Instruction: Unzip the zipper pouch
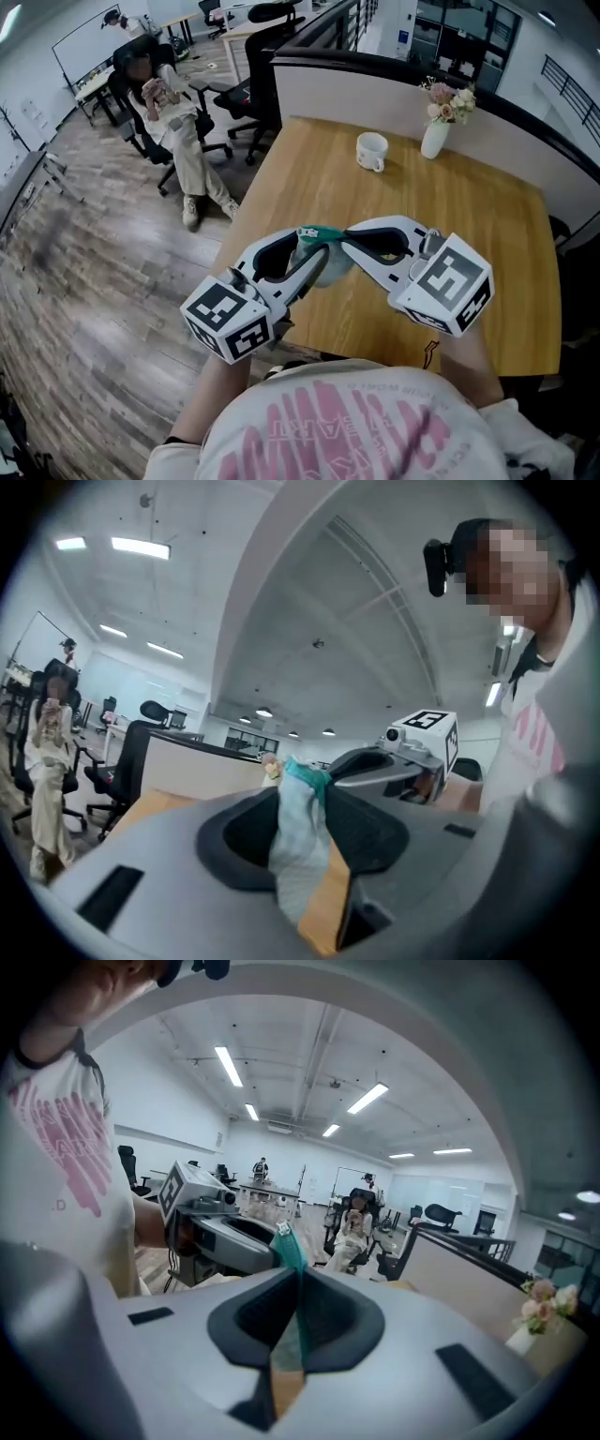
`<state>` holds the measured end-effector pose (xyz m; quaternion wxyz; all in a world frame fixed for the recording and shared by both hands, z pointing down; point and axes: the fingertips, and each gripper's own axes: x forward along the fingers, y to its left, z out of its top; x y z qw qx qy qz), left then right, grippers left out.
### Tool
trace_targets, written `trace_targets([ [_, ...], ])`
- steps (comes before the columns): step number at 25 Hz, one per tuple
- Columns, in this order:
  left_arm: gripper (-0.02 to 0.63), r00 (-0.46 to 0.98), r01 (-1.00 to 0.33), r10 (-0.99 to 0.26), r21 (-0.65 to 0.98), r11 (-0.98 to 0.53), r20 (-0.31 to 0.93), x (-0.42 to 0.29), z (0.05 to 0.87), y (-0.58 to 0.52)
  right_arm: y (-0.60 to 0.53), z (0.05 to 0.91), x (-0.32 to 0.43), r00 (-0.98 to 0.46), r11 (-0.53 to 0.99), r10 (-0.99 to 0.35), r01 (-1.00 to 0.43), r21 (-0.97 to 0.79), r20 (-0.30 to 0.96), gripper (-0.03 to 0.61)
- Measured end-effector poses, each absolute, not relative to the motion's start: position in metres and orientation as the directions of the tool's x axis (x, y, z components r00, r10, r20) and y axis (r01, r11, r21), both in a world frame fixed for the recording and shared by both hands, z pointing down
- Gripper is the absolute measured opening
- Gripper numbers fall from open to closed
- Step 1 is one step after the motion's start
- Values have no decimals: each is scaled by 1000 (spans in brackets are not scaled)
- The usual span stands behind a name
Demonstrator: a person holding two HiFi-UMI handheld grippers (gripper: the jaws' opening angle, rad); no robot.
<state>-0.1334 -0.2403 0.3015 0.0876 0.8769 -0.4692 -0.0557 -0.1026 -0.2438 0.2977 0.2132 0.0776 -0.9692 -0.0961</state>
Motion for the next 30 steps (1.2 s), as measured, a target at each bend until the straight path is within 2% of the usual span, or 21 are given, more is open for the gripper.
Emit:
trace_targets([
  [2,112,598,-784,-801,193,-590,-15,-133,298,-245,-247,294,-104,-891,964,-234,-161,211,389,18],
  [7,31,653,-743,-758,190,-642,-9,-133,293,-247,-250,293,-101,-879,952,-307,-279,128,365,26],
  [9,18,649,-744,-761,203,-637,-9,-137,292,-249,-255,286,-99,-880,937,-347,-342,75,324,43],
  [10,16,640,-750,-768,209,-627,-8,-140,292,-251,-257,280,-99,-884,929,-364,-367,48,294,61],
  [12,15,615,-772,-788,206,-601,4,-147,294,-254,-254,265,-100,-898,921,-382,-389,9,218,211],
  [13,15,601,-786,-799,193,-588,14,-149,295,-255,-251,257,-104,-906,920,-384,-391,-1,178,221],
  [16,15,559,-827,-827,113,-551,64,-149,301,-257,-244,244,-128,-912,918,-392,-395,-5,121,221],
  [19,15,533,-844,-840,4,-536,100,-143,303,-256,-245,258,-153,-888,912,-409,-404,70,208,211],
  [23,15,519,-848,-847,-59,-527,116,-138,303,-254,-248,274,-160,-826,873,-485,-442,204,287,112],
  [30,14,484,-862,-859,-79,-501,167,-134,316,-249,-244,285,-159,-782,840,-535,-453,298,320,112],
])
